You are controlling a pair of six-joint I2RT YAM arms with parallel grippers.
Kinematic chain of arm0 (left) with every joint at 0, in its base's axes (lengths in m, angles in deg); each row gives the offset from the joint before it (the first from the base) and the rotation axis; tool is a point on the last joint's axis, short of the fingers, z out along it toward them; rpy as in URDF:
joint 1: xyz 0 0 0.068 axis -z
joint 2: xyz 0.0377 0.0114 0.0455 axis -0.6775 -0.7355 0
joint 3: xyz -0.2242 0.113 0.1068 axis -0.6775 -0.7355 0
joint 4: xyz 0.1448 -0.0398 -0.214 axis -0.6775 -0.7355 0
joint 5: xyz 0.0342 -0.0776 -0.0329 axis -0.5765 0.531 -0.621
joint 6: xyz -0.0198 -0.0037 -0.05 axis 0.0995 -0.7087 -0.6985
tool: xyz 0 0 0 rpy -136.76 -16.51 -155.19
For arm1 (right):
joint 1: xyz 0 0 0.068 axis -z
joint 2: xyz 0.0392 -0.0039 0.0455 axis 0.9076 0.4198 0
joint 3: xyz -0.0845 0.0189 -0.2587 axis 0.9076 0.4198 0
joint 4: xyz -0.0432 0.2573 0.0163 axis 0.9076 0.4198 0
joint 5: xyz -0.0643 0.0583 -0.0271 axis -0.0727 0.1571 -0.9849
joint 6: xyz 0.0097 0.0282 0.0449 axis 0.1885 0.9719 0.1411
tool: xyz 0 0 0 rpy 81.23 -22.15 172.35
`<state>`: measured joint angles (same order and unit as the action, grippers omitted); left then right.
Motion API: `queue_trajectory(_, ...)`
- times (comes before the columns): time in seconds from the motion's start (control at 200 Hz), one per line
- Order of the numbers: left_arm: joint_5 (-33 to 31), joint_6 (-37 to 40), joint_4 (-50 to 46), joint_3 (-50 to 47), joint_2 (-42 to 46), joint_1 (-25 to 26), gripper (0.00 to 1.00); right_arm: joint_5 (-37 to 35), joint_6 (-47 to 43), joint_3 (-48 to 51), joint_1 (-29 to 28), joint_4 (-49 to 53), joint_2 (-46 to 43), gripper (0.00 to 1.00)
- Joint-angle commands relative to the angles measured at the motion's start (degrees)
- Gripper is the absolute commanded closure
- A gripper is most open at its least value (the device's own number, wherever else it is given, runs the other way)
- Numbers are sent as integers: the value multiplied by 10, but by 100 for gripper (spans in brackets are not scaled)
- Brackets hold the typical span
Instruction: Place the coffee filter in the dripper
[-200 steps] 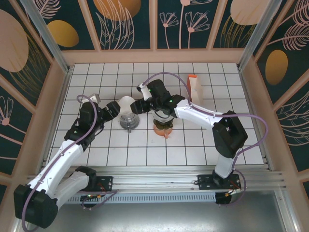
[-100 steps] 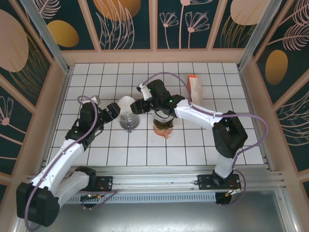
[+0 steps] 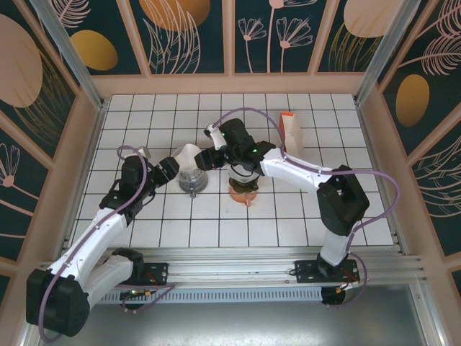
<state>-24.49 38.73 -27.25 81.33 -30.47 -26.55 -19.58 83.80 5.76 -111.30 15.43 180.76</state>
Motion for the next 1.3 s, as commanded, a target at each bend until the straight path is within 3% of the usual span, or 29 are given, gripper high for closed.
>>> queue_trajectory(0.0,-3,-6,6,-3,3,-4,18,-15,-6,-27,-2,5,-8,32)
queue_trajectory(0.315,-11,-9,1,-3,11,-4,13,-24,1,-69,9,15,8,31)
queue_trajectory(0.796,-10,-12,3,-10,12,-5,12,-44,19,-51,13,21,36,37)
queue_trajectory(1.296,-7,-15,11,-18,10,-4,10,-31,16,-45,6,7,13,31)
